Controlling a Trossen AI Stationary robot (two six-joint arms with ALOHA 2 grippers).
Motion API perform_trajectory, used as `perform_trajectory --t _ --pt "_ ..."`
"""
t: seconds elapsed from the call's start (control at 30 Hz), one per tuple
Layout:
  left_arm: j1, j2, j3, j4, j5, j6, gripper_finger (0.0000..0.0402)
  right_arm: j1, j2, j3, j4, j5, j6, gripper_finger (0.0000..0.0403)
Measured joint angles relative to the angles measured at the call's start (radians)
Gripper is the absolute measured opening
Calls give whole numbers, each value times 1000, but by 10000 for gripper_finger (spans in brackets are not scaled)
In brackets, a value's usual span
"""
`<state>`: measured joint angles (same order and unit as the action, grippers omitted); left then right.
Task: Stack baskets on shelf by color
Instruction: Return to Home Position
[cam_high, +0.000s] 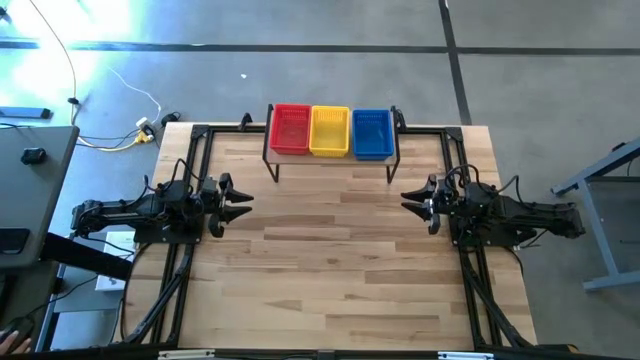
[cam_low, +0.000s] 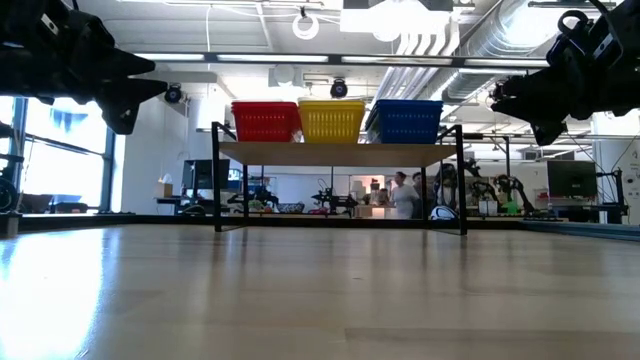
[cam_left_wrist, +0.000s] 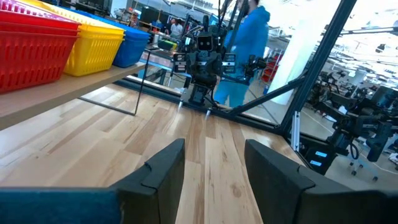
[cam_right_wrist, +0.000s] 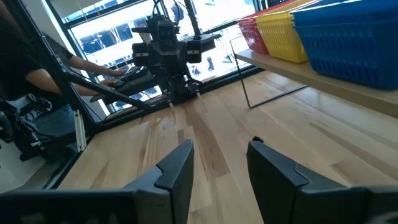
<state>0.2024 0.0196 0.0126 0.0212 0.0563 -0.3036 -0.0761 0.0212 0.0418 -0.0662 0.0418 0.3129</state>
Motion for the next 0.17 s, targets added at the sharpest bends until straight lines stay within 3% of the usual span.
perform_trajectory --t 0.17 --pt "0 0 0 0 0 0 158 0 0 0 0 0 0 135"
